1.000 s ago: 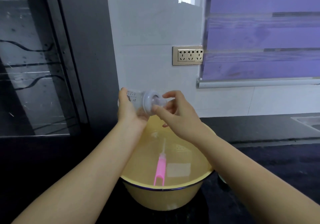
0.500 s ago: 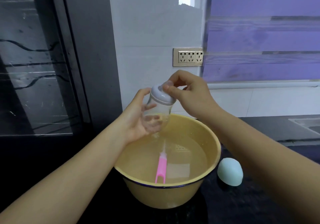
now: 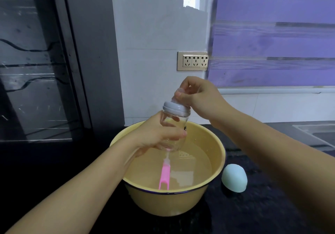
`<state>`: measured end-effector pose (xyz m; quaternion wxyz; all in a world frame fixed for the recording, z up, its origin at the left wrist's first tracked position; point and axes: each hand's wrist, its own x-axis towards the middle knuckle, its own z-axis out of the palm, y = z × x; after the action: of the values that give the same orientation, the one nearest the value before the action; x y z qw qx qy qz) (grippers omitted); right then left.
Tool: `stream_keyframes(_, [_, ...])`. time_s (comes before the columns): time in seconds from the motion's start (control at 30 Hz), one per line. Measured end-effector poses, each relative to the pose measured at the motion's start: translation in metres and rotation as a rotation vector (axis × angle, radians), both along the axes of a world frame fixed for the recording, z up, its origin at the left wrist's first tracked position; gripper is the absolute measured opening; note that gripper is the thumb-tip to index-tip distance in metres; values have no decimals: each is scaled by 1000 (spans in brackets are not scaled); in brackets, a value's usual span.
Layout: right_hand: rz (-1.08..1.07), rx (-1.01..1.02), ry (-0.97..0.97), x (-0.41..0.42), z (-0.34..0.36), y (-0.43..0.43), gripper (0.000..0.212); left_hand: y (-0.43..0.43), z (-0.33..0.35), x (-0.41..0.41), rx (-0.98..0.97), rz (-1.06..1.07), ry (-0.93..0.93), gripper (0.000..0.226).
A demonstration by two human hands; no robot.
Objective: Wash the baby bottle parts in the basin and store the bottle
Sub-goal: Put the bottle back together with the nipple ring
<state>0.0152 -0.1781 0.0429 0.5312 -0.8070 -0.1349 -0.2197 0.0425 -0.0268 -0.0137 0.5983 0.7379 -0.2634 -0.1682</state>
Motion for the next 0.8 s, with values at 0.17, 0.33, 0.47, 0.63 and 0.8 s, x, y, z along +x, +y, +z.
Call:
stream_keyframes(0.17, [-30,36,14,5,-1,-2,23,-5,3,-1,77,74,-70,51])
stream_keyframes(0.33, [93,-46,112,7,5,-11,3,-4,1,-2,-50,102,-43,56])
stream_keyframes(0.47, [69,-131,192,-3,2,-37,26,0,-2,-3,-144,186,-32,52])
stream_keyframes(0.63, [-97,-155,213,-21,-33,-74,19,5,-7,2,-169,267,-52,59])
stream_keyframes(0.8, [-287,-319,304,-41,-83,-119,22,1,-9,1,-226,305,-22,45])
